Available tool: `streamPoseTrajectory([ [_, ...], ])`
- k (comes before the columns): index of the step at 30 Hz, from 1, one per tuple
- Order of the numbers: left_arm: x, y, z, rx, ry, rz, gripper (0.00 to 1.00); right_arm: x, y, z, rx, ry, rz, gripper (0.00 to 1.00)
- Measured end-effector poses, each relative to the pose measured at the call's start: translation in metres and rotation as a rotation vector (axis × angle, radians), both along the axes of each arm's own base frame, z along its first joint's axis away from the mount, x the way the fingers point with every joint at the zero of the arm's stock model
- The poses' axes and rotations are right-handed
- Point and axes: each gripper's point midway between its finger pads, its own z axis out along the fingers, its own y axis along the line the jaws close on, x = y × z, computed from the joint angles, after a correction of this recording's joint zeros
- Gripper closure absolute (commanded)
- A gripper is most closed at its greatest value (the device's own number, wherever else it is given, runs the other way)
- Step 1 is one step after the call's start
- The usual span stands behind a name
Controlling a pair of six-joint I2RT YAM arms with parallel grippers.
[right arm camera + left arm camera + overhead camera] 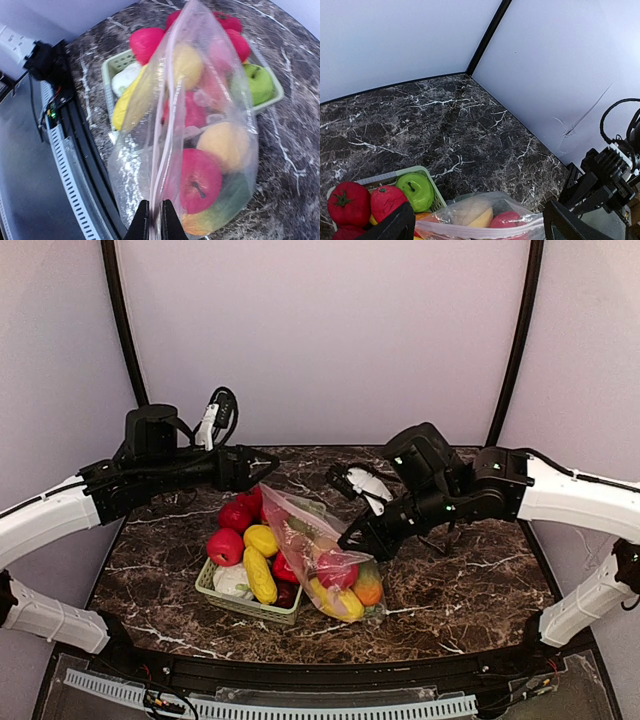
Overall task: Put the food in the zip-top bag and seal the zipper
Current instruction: Set the zipper food storage bag at the center of the board.
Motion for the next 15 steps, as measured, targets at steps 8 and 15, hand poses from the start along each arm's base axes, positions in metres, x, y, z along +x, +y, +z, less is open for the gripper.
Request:
streamPoseTrajectory([
  [8, 0.008, -0.021, -0.025, -0.059, 0.157, -0.009, 0.11, 0.087, -0.081, 0.036, 0.036, -0.062, -0.471, 1.00],
  [15, 0.013, -0.039, -0.008, -0.081, 0.135, -0.078, 0.11, 0.112, -0.143, 0.112, 0.158, -0.177, -0.693, 1.00],
])
